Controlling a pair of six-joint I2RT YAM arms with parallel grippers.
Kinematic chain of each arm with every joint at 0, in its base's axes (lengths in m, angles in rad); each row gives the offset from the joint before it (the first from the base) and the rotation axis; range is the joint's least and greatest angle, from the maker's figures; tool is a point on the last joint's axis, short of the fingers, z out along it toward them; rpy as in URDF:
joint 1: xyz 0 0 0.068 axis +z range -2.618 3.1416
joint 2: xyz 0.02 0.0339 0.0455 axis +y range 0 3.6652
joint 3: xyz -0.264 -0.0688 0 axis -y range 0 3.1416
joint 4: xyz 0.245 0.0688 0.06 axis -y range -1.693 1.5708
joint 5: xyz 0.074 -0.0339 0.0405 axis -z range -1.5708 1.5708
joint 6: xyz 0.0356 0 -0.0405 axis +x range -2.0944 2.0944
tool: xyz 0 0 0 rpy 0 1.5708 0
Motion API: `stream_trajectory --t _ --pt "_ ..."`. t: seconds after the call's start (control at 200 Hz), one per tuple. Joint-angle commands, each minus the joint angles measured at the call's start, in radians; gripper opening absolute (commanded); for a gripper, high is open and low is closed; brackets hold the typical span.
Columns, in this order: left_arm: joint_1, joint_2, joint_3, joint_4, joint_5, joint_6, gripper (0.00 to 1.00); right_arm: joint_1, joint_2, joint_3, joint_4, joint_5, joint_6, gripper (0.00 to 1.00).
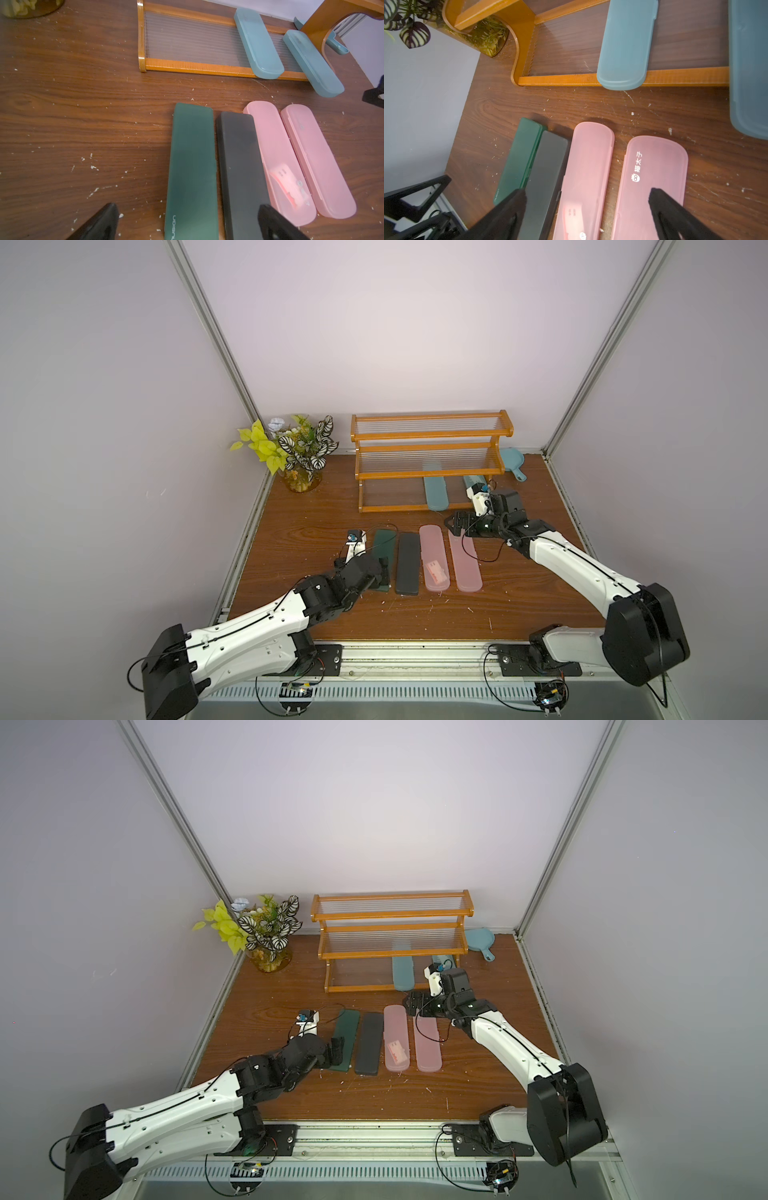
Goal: Remove the pencil cases from the shelf
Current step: Place the pencil case at the center of the board, then pick up the pencil case from the shelf.
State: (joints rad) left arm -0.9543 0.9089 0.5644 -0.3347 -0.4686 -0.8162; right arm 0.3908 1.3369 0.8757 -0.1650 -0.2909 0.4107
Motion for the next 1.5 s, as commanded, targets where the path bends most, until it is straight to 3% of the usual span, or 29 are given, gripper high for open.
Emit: stream_trajectory --t 0.0,0.375,0.636,0.796,0.981,1.496 --pt "0.018 -0.016 0.031 -0.041 -0.015 0.074 0.99 0.000 -0.001 -0.009 0.126 0.041 -0.049 0.98" --pt "0.045 0.008 0.084 -0.077 -0.015 0.154 0.99 0.005 0.125 -0.096 0.444 0.147 -0.125 0.95" --pt "0.142 0.003 0.092 -0.087 0.034 0.219 0.99 0.069 0.249 -0.100 0.626 0.299 -0.167 0.96" --pt "0.211 -0.028 0.081 -0.089 0.071 0.249 0.99 0.121 0.346 -0.057 0.665 0.401 -0.170 0.97" --pt "0.231 -0.042 0.080 -0.105 0.077 0.276 0.99 0.154 0.430 -0.012 0.707 0.505 -0.162 0.97" --pt "0.259 -0.054 0.081 -0.128 0.066 0.315 0.99 0.171 0.600 0.177 0.651 0.590 -0.159 0.96"
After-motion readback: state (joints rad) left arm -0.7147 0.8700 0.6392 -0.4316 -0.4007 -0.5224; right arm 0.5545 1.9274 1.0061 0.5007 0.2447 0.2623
